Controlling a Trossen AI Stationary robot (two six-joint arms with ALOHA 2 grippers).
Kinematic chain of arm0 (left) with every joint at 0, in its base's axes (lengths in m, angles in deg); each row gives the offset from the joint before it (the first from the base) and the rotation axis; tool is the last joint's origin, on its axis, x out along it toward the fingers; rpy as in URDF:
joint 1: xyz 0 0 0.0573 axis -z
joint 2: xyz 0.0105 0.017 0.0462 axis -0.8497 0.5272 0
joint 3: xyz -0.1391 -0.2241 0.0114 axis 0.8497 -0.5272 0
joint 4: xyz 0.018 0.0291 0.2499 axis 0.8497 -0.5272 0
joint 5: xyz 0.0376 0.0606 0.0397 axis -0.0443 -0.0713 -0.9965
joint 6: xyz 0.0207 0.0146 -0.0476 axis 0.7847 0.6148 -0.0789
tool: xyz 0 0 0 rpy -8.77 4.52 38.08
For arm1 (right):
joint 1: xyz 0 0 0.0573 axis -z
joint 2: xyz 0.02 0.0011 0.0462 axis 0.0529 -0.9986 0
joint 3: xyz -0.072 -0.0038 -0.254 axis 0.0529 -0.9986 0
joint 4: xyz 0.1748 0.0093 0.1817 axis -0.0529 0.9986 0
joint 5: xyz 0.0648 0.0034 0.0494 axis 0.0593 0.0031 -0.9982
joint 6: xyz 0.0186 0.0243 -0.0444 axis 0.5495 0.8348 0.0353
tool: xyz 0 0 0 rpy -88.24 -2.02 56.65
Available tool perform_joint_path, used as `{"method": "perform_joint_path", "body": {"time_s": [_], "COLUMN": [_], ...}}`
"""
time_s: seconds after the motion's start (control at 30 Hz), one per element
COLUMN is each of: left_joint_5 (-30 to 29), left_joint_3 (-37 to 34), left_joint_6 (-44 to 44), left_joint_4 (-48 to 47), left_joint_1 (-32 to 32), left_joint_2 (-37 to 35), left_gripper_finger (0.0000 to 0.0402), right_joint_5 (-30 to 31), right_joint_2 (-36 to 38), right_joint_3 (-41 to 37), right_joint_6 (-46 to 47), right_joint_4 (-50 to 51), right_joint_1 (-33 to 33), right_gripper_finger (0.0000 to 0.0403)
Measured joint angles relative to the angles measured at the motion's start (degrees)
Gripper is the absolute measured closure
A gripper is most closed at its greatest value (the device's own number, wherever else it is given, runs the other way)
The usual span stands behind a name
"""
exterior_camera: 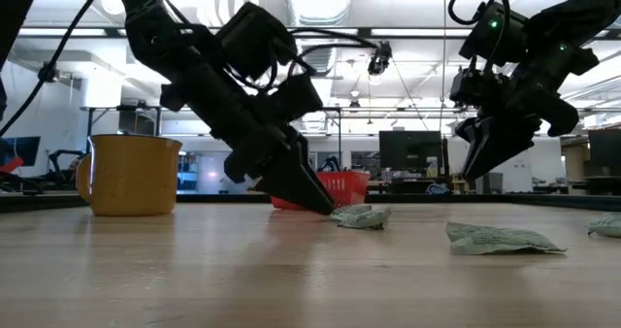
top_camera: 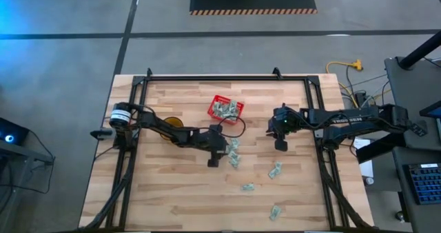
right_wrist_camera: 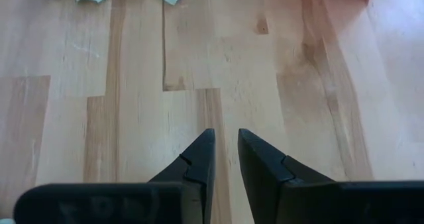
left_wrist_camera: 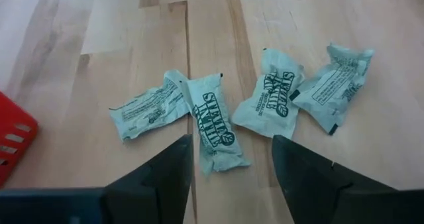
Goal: Pick and place Stevia / Truvia into bins
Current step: Put the stevia packet into the red basket
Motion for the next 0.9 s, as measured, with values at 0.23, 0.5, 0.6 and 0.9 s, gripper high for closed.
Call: {"method": "perform_joint_path", "body": {"time_s": [0.23, 0.5, 0.6, 0.9], "left_joint_5": [0.2, 0.4, 0.6, 0.4], "left_joint_3": [0.3, 0.7, 0.7, 0.8], "left_joint_6": [0.1, 0.4, 0.5, 1.2], "left_joint_4": [0.5, 1.0, 1.0, 0.8], "left_joint_1": [0.0, -0.3, -0.3, -0.3], "left_joint_2": [1.5, 2.2, 2.2, 2.2], "left_gripper_finger": [0.0212, 0.0230, 0.0258, 0.0353], "right_joint_5": [0.0, 0.0, 0.0, 0.0], "right_joint_2": [0.0, 0.0, 0.0, 0.0], "right_joint_3": [0.0, 0.0, -0.1, -0.1], "right_joint_6": [0.0, 0.0, 0.0, -0.1], "right_joint_4": [-0.9, -0.9, -0.9, -0.9], "right_joint_1": [0.0, 0.0, 0.0, 0.0], "right_gripper_finger": [0.0345, 0.0346, 0.0346, 0.0342]}}
